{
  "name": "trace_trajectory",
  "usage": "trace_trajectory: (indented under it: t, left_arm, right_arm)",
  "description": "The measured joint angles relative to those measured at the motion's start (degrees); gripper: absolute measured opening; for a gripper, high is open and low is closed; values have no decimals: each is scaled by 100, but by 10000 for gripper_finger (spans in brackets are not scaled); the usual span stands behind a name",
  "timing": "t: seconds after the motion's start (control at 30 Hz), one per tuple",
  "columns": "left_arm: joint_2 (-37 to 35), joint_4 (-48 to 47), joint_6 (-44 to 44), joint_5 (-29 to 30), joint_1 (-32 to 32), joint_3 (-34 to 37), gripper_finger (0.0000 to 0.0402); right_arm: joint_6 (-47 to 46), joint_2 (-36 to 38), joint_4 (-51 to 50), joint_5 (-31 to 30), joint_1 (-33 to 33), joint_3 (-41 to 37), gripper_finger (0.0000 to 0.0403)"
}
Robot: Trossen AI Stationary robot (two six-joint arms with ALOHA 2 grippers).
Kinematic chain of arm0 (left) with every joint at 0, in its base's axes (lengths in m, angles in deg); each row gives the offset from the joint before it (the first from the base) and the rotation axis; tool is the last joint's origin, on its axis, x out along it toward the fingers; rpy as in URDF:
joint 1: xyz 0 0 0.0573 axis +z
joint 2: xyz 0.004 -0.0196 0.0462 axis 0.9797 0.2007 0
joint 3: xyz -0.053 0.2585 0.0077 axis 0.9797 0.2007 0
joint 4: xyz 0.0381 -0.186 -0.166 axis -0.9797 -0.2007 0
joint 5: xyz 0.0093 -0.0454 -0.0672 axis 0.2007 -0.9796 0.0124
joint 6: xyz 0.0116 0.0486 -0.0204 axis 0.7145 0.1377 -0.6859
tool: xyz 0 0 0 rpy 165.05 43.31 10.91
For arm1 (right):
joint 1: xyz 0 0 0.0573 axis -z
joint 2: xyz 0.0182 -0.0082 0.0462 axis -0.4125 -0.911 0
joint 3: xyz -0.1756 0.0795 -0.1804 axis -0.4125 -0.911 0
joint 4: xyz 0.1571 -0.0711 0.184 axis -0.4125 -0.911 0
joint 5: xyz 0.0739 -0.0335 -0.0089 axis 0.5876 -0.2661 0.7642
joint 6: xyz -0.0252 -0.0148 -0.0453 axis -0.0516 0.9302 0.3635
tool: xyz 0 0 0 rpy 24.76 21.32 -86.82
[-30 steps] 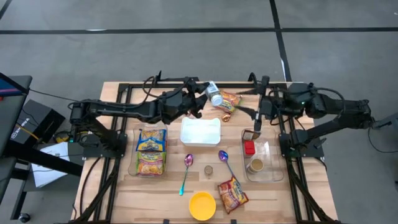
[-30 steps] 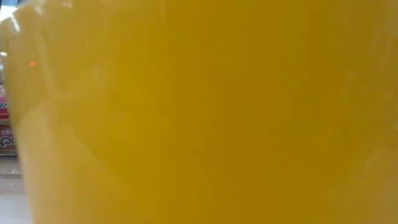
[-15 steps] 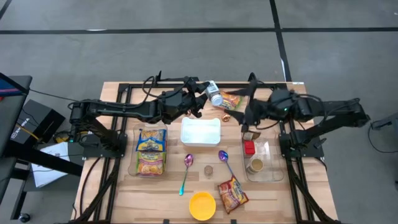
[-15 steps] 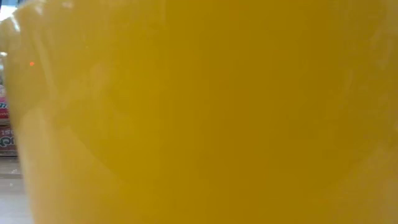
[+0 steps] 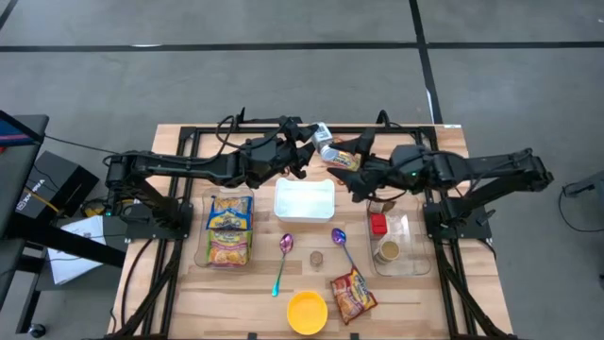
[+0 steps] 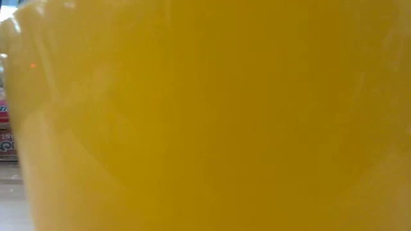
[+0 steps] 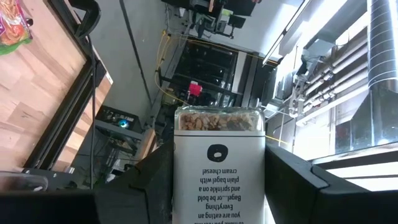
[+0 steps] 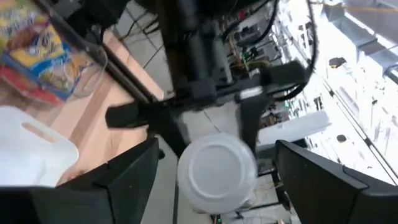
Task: Pick & Place Food Item
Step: Put the white seasoning bottle into the right transparent bin
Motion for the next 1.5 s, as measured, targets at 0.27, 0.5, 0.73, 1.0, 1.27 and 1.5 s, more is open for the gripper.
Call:
trace_trajectory:
  t: [0.27,0.5,0.73,1.0,1.27,1.5]
  left_arm:
    - [0,31,27,-50,-29,0,191]
    - [0,42,25,-50,-37,0,191]
    - [0,39,24,-50,-35,0,191]
    - [0,43,16,-48,-33,0,191]
    - [-2,52,11,-48,-33,0,191]
    - [-2,48,17,-48,-33,0,193]
  right_arm:
    - [69,-190,128,-201,101,5,312]
    - [108,-196,111,-285,185,-4,312]
    - [132,-196,123,-463,197,-4,300]
    - [134,-196,153,-462,197,-4,254]
    - [253,-196,139,-432,177,-4,195]
    - [251,-196,140,-425,170,-4,195]
